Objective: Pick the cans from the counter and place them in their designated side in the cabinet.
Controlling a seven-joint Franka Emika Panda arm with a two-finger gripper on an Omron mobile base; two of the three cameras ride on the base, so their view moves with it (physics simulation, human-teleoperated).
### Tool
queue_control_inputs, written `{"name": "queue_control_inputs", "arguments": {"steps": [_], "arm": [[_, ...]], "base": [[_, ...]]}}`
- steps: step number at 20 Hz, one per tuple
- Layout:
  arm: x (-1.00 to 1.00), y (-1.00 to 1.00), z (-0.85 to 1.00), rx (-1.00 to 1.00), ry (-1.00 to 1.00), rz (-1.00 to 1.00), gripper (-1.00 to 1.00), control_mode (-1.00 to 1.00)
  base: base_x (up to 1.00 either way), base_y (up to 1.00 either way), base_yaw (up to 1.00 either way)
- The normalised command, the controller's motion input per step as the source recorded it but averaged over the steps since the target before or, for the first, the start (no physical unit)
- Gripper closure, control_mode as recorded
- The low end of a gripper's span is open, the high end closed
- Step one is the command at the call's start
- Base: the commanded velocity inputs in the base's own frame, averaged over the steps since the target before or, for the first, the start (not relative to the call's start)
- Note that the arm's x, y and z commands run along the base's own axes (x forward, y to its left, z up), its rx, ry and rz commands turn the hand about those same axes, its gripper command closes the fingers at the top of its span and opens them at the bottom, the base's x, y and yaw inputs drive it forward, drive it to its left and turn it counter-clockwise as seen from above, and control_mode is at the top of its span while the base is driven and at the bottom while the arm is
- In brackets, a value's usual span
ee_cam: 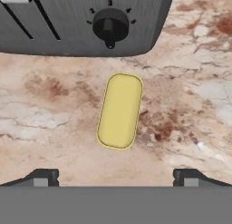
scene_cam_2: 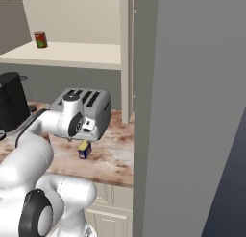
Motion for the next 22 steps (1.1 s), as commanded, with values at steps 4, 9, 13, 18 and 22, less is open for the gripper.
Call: {"name": "queue_control_inputs", "arguments": {"steps": [4,9,13,18,22], "arm": [[0.08,0.00,-0.17,0.00,0.00,0.00,-1.00,-1.00],[0.08,0.01,-0.15,0.00,0.00,0.00,-1.00,-1.00],[0.08,0.02,-0.16,0.00,0.00,0.00,-1.00,-1.00],[0.07,0.03,-0.17,0.00,0.00,0.00,-1.00,-1.00],[0.04,0.04,-0.18,0.00,0.00,0.00,-1.00,-1.00]], "base": [[0.00,0.00,0.00],[0.00,0.00,0.00],[0.00,0.00,0.00],[0.00,0.00,0.00],[0.00,0.00,0.00]]}}
